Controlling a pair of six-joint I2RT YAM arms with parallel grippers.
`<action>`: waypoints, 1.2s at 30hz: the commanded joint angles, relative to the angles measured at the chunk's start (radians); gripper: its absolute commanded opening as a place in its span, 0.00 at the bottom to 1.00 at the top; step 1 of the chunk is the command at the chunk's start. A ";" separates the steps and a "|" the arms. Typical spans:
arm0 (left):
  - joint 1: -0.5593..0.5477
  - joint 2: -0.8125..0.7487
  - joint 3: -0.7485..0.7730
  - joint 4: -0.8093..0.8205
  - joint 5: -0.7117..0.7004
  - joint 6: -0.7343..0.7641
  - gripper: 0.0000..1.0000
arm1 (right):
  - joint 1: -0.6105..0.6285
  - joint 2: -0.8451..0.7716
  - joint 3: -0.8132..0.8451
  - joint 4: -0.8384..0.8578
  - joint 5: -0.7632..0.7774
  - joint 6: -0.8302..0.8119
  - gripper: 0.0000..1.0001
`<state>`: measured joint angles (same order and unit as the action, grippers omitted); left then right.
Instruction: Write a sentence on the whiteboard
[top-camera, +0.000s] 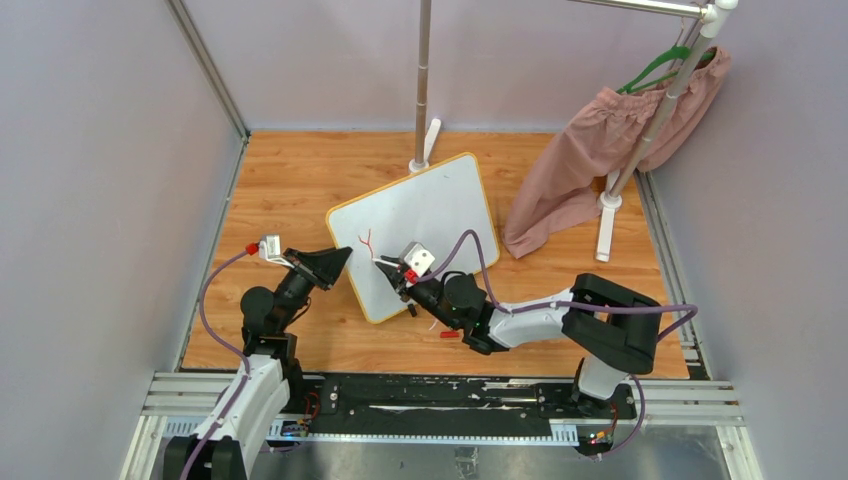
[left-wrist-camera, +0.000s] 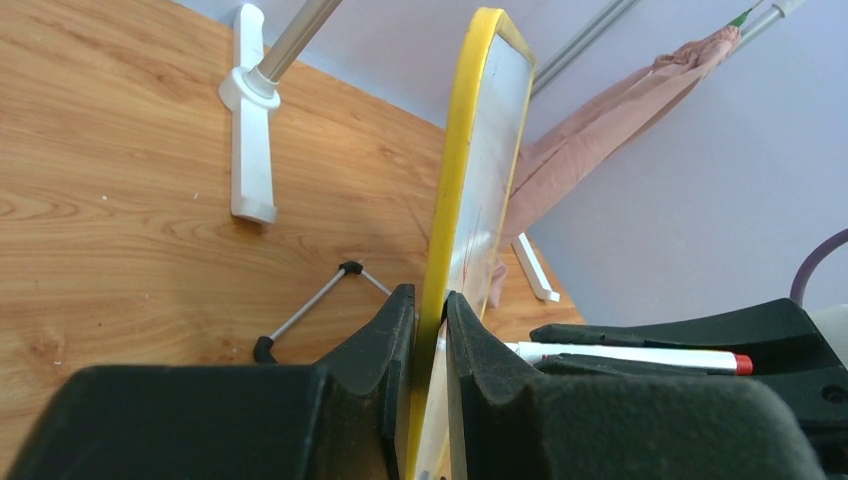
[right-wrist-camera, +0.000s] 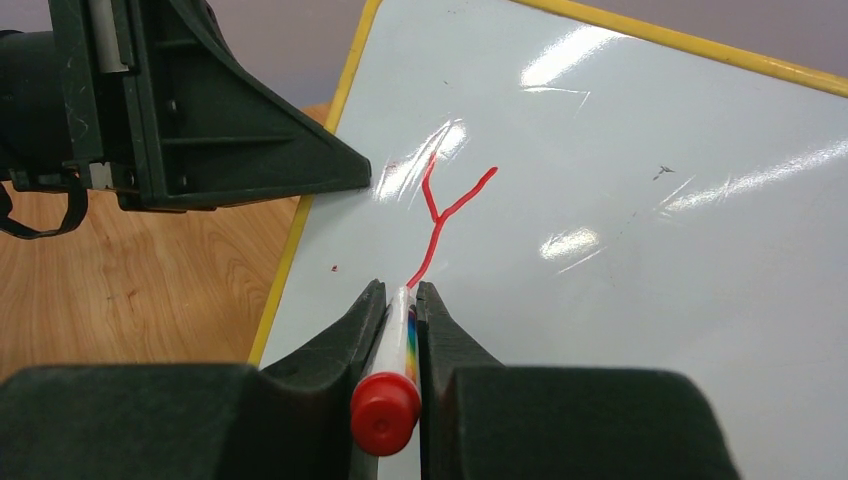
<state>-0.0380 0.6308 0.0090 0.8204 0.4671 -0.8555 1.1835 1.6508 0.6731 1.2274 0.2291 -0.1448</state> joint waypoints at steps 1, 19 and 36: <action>0.000 -0.009 -0.157 0.008 -0.018 0.009 0.00 | 0.011 -0.045 -0.005 0.032 0.026 0.012 0.00; 0.000 -0.010 -0.158 0.009 -0.024 0.010 0.00 | -0.053 -0.156 0.008 -0.100 -0.009 0.009 0.00; 0.000 -0.009 -0.158 0.009 -0.024 0.012 0.00 | -0.054 -0.083 0.044 -0.077 -0.056 0.052 0.00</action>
<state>-0.0383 0.6304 0.0090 0.8204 0.4709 -0.8555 1.1366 1.5547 0.6807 1.1259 0.1841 -0.1097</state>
